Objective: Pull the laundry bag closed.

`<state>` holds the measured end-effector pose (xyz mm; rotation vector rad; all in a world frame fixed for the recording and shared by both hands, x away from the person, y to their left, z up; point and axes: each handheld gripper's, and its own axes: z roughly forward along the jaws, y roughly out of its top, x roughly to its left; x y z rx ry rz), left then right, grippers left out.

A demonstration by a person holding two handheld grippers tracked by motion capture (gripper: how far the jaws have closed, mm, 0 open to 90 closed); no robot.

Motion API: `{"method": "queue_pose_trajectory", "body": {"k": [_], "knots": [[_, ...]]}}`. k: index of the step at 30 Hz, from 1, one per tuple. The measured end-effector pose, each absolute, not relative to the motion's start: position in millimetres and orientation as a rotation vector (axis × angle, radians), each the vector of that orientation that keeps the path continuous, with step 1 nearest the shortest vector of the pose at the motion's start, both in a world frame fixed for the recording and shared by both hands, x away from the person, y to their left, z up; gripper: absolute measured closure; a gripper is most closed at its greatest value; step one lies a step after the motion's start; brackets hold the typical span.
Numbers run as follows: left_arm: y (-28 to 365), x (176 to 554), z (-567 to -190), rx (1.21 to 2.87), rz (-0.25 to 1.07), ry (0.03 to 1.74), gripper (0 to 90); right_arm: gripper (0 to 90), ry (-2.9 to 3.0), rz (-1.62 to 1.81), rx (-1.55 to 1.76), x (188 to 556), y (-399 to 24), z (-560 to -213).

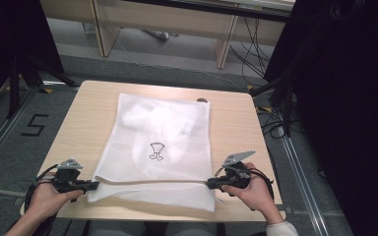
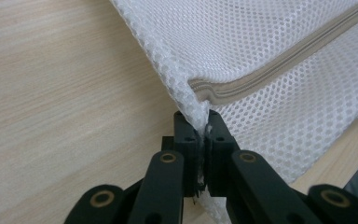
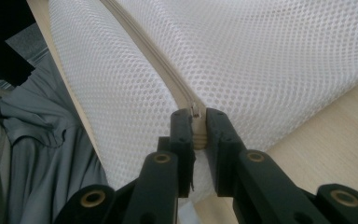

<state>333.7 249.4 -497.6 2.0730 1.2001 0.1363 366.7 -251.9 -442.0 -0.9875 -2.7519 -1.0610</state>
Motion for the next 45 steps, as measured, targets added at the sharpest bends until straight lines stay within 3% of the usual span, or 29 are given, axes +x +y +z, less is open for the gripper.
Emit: {"method": "queue_pose_trajectory", "body": {"k": [28,37,45], "knots": [[251,333,-497,2.101,0.117,1.194,83.4,80.9,-2.738,-0.989,-1.064,369,-263,-454],[254,333,-494,2.064,0.204,1.194,64.0,74.0,-2.667,-1.121,-1.227,372,-274,-454],[261,335,-489,1.905,0.305,1.26,45.3,61.6,-2.628,-1.19,-1.508,381,-290,-457]]}}
